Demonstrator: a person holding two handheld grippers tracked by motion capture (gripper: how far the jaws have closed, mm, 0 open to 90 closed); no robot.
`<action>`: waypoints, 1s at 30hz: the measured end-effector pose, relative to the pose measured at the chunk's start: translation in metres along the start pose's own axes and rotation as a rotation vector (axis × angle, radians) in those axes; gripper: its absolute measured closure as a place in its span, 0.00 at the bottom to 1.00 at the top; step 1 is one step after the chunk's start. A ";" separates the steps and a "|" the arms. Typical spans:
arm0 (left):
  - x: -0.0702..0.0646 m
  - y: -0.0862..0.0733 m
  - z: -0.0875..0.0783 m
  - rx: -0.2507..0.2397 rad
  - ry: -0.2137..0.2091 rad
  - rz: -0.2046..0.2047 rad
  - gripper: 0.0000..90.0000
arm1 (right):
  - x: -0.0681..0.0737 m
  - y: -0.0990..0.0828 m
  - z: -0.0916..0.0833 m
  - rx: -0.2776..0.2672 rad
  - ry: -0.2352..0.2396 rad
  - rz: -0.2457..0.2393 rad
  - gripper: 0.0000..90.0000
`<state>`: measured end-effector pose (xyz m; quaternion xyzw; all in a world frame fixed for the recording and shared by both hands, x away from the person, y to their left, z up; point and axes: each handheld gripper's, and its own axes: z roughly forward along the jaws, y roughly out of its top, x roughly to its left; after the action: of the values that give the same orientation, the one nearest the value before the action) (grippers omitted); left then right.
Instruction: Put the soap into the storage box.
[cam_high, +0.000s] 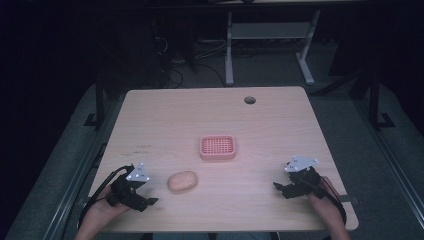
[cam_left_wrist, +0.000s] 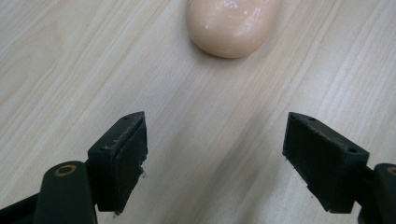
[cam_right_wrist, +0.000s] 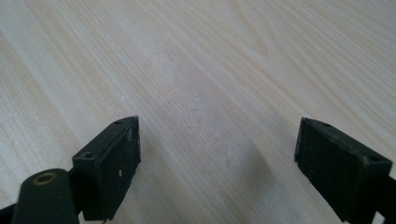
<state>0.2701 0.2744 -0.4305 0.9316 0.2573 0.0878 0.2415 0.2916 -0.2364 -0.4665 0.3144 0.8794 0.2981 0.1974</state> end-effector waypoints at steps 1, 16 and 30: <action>-0.001 0.001 0.000 -0.002 -0.002 0.003 0.24 | 0.000 0.000 0.000 0.000 0.000 -0.001 0.15; -0.004 0.022 0.005 0.038 -0.008 0.054 0.24 | 0.001 -0.001 -0.001 -0.005 0.003 0.013 0.15; -0.003 0.038 0.008 0.049 -0.014 0.083 0.24 | 0.002 -0.001 -0.001 -0.008 0.004 0.010 0.15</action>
<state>0.2858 0.2411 -0.4185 0.9476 0.2187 0.0850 0.2166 0.2892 -0.2364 -0.4664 0.3175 0.8770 0.3031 0.1955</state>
